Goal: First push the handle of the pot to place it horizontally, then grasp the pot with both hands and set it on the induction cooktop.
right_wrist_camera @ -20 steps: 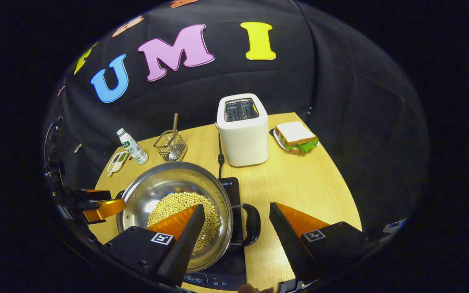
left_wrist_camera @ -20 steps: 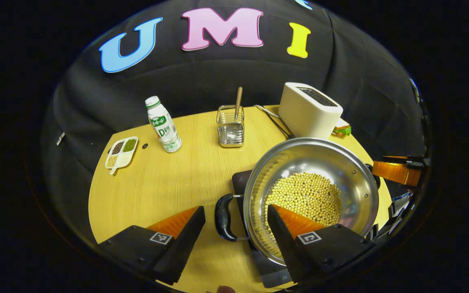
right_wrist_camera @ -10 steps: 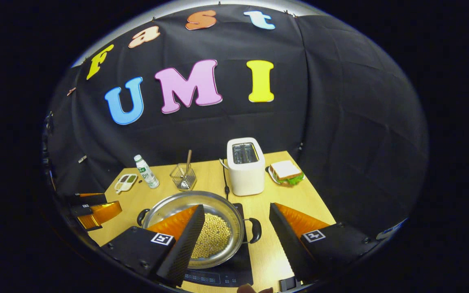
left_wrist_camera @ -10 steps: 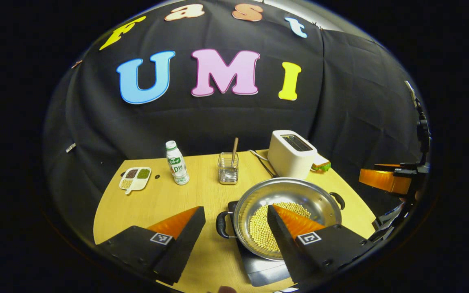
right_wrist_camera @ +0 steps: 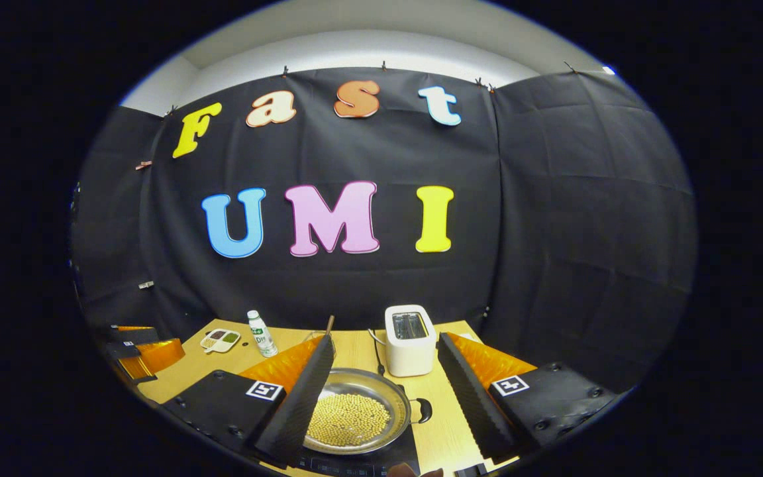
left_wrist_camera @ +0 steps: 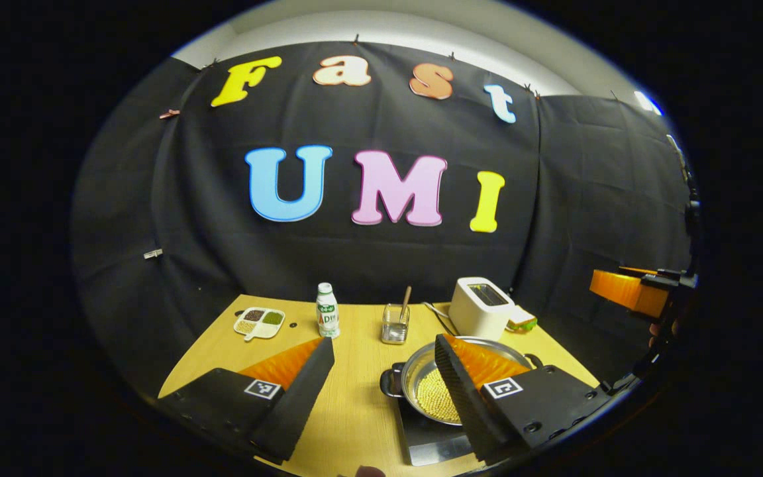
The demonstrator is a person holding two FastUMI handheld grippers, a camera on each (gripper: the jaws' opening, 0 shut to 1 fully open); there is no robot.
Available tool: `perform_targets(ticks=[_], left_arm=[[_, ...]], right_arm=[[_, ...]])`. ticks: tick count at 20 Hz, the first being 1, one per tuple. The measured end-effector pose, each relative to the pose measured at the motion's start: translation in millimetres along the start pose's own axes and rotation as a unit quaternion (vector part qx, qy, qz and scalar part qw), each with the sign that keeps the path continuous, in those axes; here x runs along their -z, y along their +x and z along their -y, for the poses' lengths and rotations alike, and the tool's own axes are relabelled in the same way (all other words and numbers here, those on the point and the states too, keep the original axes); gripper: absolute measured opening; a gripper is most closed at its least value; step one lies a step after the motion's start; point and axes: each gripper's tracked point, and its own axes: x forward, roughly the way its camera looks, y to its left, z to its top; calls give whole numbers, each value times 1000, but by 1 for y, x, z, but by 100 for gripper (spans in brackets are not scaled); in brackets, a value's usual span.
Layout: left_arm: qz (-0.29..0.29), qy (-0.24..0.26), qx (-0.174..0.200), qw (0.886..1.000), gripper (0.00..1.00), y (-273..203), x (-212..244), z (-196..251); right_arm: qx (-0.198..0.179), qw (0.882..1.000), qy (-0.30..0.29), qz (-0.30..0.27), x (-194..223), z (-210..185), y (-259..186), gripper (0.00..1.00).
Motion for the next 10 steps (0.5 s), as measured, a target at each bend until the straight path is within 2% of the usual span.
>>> perform_targets(ticks=[3,6,10], left_arm=[[40,4,-18,999,95,-20,-31,-18],[72,-8,-21,997,95,-38,-53,-23],[103,1,-23,994,95,-56,-73,-28]], right_arm=[[-6,999,-11,32,-23,-10,-17,98],[-4,998,-4,64,-45,-13,-31,98],[3,995,-11,99,-66,-12,-44,98]])
